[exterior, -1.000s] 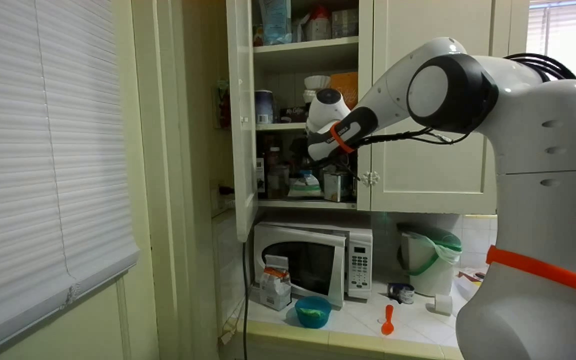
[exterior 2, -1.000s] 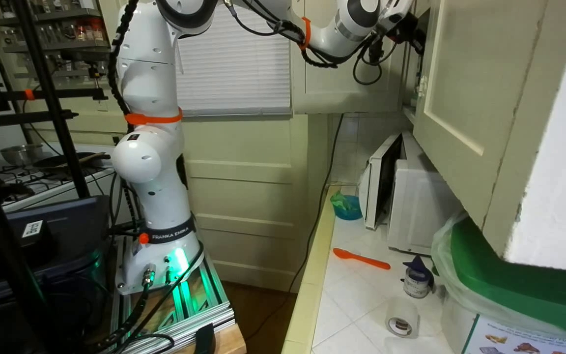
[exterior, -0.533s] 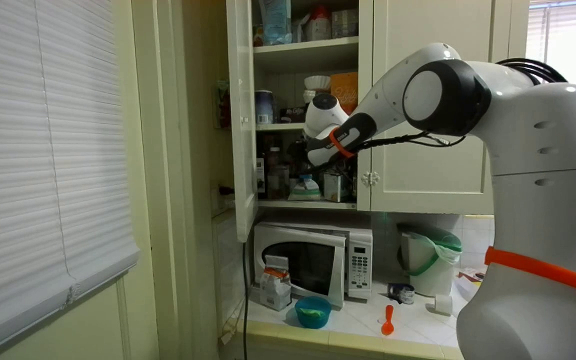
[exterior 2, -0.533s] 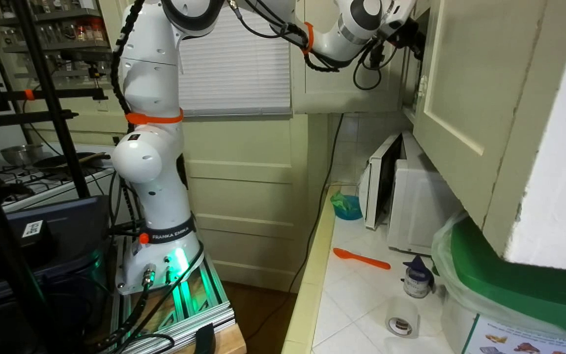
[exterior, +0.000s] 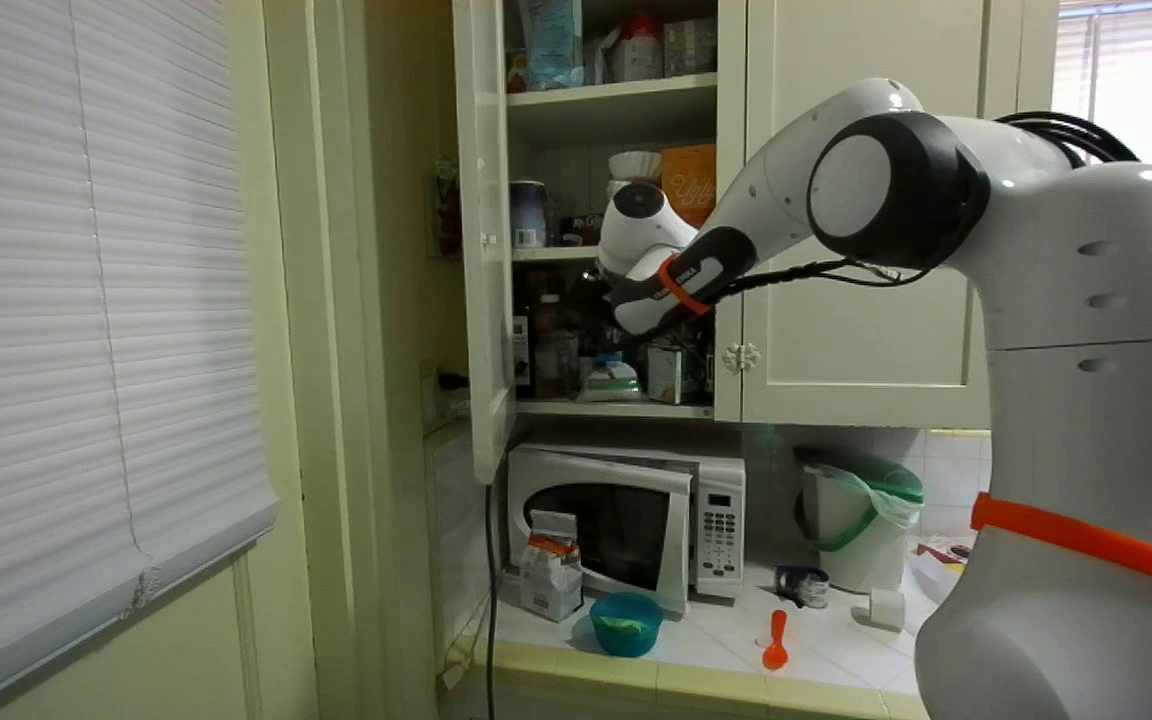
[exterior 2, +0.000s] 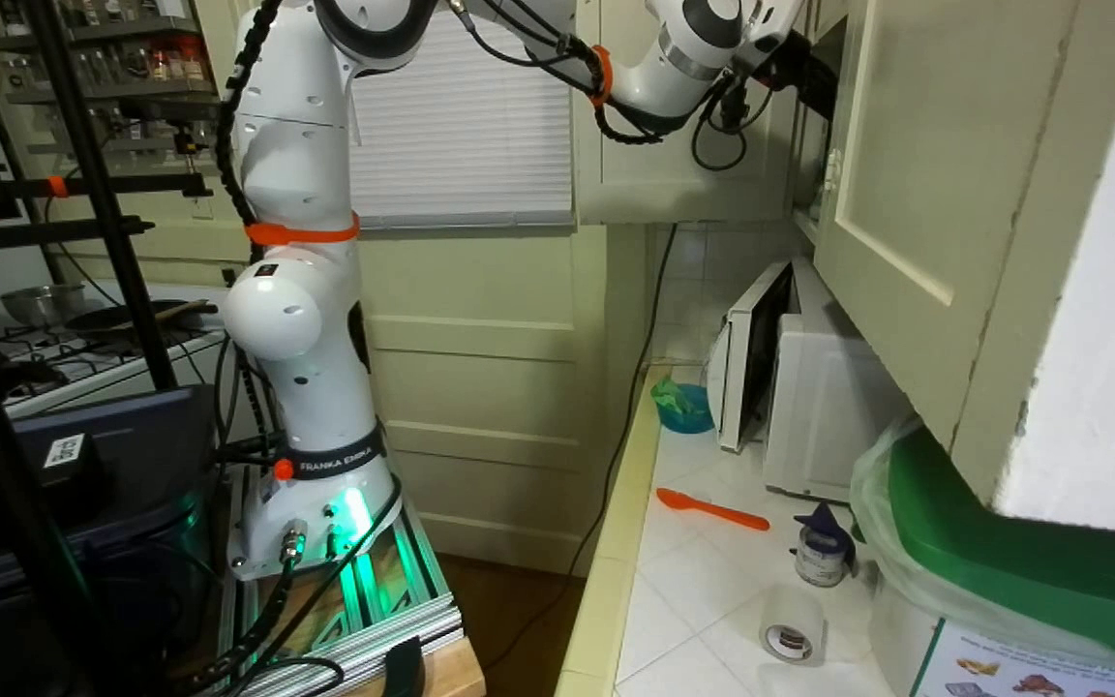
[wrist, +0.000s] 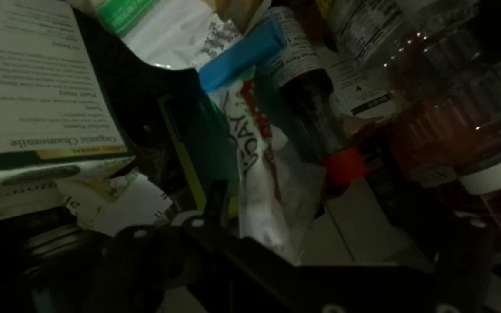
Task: Put the bag inside the shelf
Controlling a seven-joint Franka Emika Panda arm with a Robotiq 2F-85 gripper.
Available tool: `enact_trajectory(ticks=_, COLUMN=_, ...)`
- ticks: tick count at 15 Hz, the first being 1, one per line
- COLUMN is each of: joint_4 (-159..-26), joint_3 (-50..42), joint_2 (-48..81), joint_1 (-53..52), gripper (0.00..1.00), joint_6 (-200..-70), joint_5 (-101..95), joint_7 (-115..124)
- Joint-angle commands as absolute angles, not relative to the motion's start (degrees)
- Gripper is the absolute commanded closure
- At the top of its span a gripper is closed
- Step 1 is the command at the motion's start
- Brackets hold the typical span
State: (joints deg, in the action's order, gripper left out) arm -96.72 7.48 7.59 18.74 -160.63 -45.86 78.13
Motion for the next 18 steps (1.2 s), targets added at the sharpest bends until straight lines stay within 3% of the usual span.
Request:
enact_trajectory(ticks=1, joint_4=-98.8, joint_3=6.7, joint_2=6.0, joint_1=18.4, gripper=0.0, joint_6=-162.1, joint_5=-50.7, joint_7=81.4)
enact_trajectory(ticks=18, joint_4=-120.9, joint_3=7.5, joint_2=-10.5, joint_1=17.2, gripper=0.0, joint_6=-158.2, joint_5=-36.5, joint_7=58.3)
